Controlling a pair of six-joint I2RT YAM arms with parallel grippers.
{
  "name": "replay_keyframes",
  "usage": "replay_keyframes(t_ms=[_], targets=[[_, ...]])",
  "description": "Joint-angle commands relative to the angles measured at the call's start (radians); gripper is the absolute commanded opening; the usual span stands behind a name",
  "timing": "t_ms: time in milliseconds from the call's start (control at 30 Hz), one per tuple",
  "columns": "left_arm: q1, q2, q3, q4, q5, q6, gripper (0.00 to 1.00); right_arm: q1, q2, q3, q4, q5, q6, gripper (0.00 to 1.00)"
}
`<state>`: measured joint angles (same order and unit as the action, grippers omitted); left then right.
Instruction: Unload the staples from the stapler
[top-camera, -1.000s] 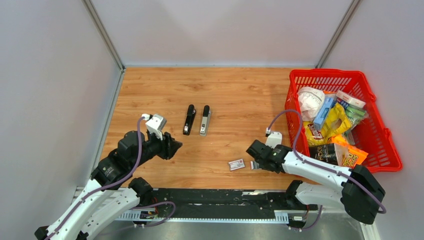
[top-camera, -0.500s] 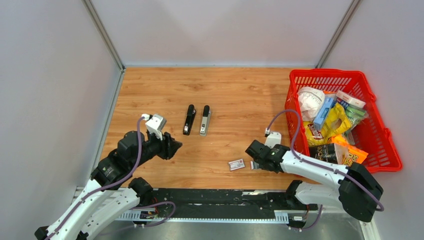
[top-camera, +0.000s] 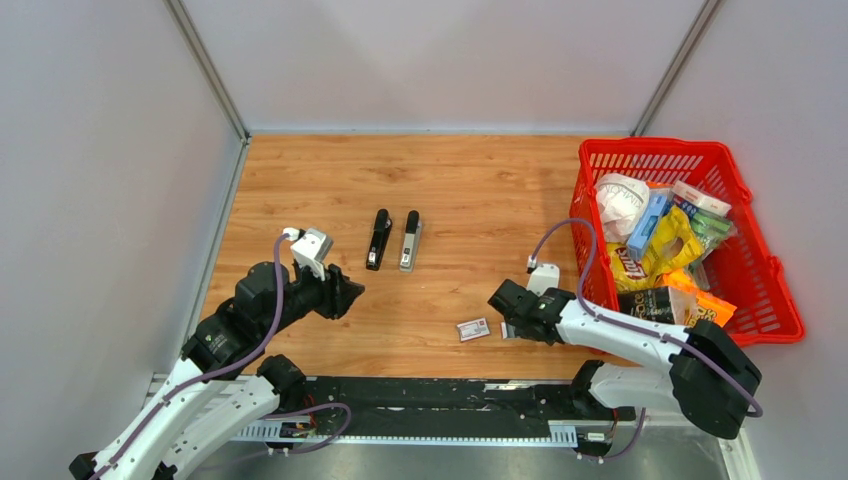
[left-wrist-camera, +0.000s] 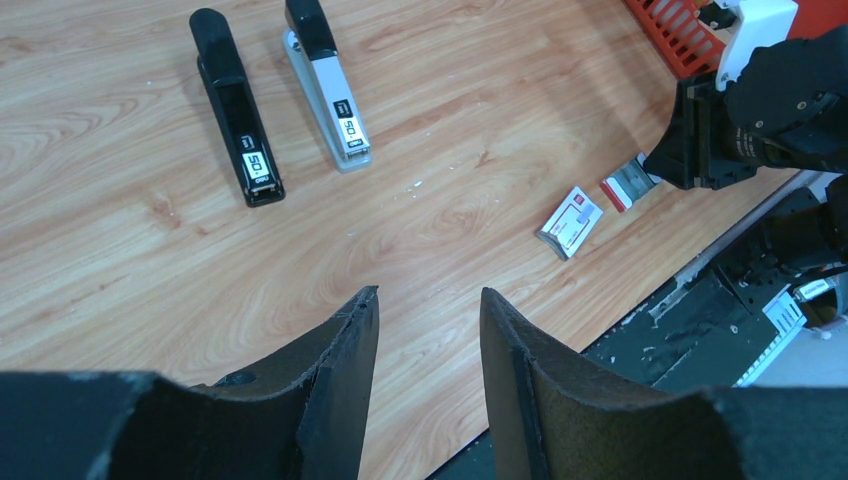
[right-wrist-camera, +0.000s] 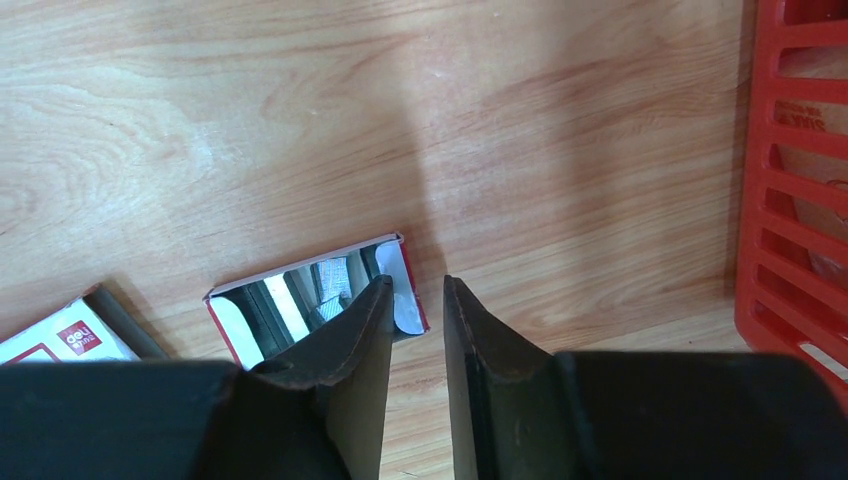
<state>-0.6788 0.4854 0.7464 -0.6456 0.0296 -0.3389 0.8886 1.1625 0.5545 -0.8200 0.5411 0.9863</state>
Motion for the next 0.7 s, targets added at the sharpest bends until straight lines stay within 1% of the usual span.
replay_keyframes(t_ms=[0, 333, 667], targets=[[-0.001, -0.008, -0.005, 0.027, 0.009, -0.011, 0.5, 0.0, 0.009, 0.009, 0.045, 0.025, 0.003, 0.28], [-0.001, -0.008, -0.005, 0.026, 0.007, -0.012, 0.5, 0.0, 0.017, -0.019, 0.071, 0.008, 0.008, 0.24], [-0.001, -0.004, -0.005, 0.031, 0.01, -0.011, 0.5, -0.002, 0.003, -0.008, 0.058, 0.014, -0.001, 0.23]])
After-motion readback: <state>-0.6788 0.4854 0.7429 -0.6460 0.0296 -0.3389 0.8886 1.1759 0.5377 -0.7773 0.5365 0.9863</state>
